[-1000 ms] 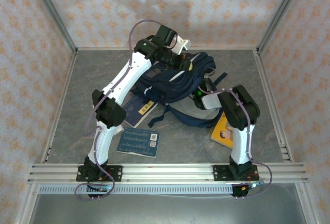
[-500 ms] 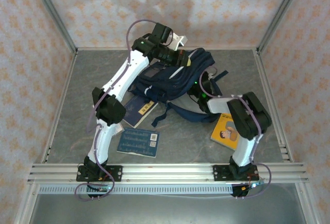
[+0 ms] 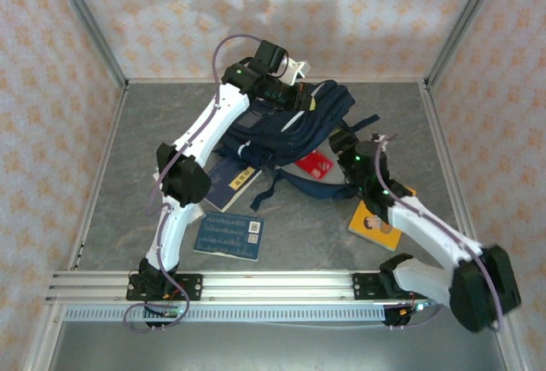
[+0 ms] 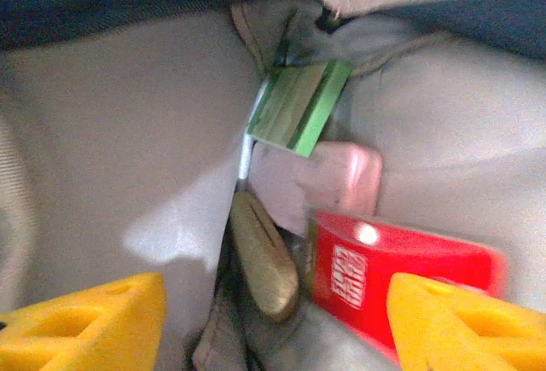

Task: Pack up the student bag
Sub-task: Place the loose stationery in the student bag, then pick up the loose stationery from the middle-left of the table.

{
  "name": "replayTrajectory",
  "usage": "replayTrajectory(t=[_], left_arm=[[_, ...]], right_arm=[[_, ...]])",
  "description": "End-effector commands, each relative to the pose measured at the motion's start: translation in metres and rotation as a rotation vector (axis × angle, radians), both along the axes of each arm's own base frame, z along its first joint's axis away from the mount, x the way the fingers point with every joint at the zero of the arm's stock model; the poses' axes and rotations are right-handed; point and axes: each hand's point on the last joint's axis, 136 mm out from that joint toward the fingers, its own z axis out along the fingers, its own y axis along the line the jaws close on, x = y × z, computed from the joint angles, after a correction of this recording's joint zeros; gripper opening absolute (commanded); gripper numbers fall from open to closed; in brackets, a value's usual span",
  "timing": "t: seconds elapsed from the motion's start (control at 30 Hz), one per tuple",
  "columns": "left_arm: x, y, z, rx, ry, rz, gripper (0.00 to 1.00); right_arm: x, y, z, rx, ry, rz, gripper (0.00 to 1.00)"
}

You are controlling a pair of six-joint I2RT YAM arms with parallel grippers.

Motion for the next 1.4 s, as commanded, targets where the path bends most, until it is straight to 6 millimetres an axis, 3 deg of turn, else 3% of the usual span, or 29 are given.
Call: replayTrajectory(t=[0.0,0.07,0.17,0.27,0.37,0.43,0.57,0.63,0.73,0.87,0.93,1.07,1.37], left_arm=[[0.020,0.001,0.015,-0.016,-0.082,0.052,0.10],[0.017,-0.003,0.015,-0.015,-0.078,0.053,0.28],[0.011,-0.002,0.024,-0.038,-0.065,0.068,0.42],[0.001,0.012,0.046,-0.030,-0.102,0.107,0.53],[-0.014,0.042,0.065,0.012,-0.145,0.192,0.57],[-0.020,0.084,0.070,0.072,-0.158,0.347,0.58],[-0.030,0.194,0.029,0.199,-0.092,0.715,0.65],[-0.042,0.257,-0.008,0.245,-0.009,0.909,0.73],[-0.067,0.329,-0.065,0.302,0.154,1.124,0.84],[-0.103,0.399,-0.134,0.429,0.402,1.335,0.94],[-0.116,0.421,-0.162,0.520,0.496,1.376,0.97],[-0.124,0.443,-0.194,0.573,0.606,1.419,0.98],[-0.106,0.448,-0.192,0.345,0.701,1.645,0.97]], right_arm=[[-0.043,-0.051,-0.028,-0.227,0.153,-0.111,0.65],[-0.062,-0.069,-0.021,-0.285,0.161,-0.142,0.65],[-0.078,-0.082,-0.013,-0.336,0.161,-0.154,0.65],[-0.087,-0.082,-0.007,-0.368,0.164,-0.113,0.63],[-0.090,-0.075,-0.005,-0.394,0.157,-0.048,0.60],[-0.089,-0.063,-0.005,-0.417,0.150,0.020,0.58],[-0.083,-0.036,-0.003,-0.494,0.143,0.141,0.58],[-0.079,-0.017,-0.002,-0.556,0.139,0.203,0.58],[-0.074,0.010,-0.006,-0.627,0.138,0.280,0.61],[-0.073,0.039,-0.022,-0.648,0.156,0.357,0.65],[-0.074,0.050,-0.028,-0.646,0.160,0.389,0.66],[-0.076,0.059,-0.036,-0.635,0.160,0.419,0.67],[-0.075,0.059,-0.052,-0.600,0.177,0.387,0.62]])
